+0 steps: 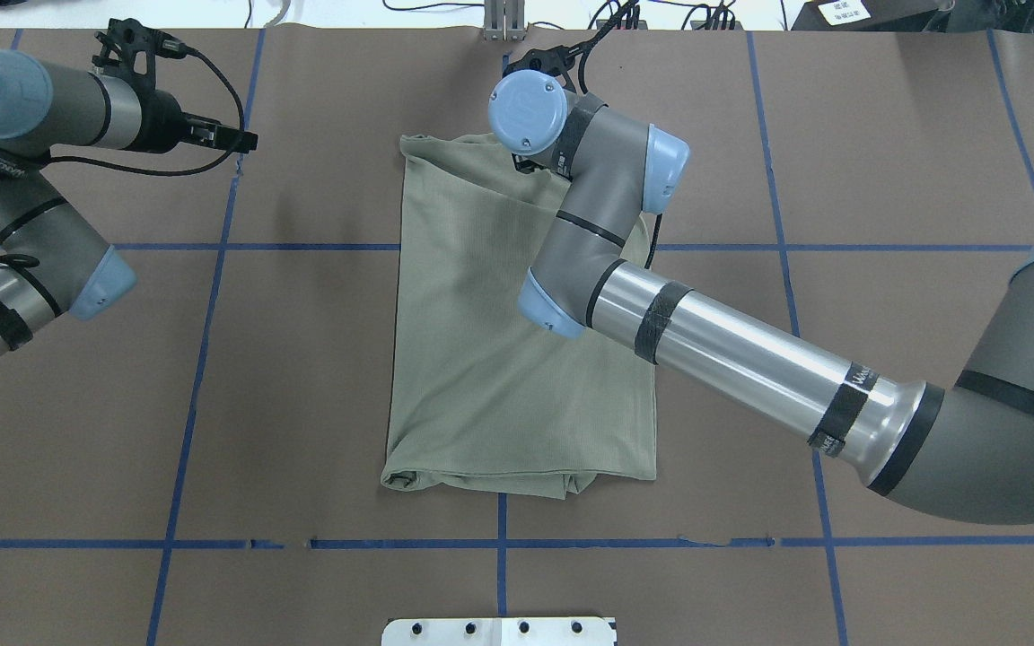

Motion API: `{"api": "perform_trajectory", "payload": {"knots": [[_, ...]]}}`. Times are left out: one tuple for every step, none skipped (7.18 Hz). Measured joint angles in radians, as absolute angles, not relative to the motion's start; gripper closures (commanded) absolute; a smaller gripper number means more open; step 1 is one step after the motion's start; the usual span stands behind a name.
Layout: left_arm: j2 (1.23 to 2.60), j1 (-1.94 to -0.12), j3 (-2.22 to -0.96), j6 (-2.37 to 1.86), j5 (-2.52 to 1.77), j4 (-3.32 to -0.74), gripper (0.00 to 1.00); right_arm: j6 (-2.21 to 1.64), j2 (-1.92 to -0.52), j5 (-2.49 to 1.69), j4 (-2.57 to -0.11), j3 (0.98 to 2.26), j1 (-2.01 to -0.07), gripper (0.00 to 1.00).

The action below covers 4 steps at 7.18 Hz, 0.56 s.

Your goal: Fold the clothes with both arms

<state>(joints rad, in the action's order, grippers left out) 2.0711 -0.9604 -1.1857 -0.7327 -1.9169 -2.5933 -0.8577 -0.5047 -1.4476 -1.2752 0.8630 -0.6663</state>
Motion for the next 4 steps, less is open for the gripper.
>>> {"api": "perform_trajectory", "payload": {"knots": [[2.071, -0.960, -1.182, -0.738, -1.917, -2.594, 0.00, -0.859, -0.499, -1.434, -1.267, 0.849, -0.664, 0.30], [2.070, -0.960, -1.179, -0.744, -1.917, -2.595, 0.00, -0.869, -0.488, -1.424, -1.262, 0.835, -0.662, 0.32], [2.068, -0.960, -1.177, -0.747, -1.917, -2.595, 0.00, -0.892, -0.477, -1.412, -1.254, 0.821, -0.659, 0.34], [2.066, -0.960, -1.176, -0.748, -1.917, -2.595, 0.00, -0.913, -0.470, -1.402, -1.243, 0.812, -0.655, 0.35]]}}
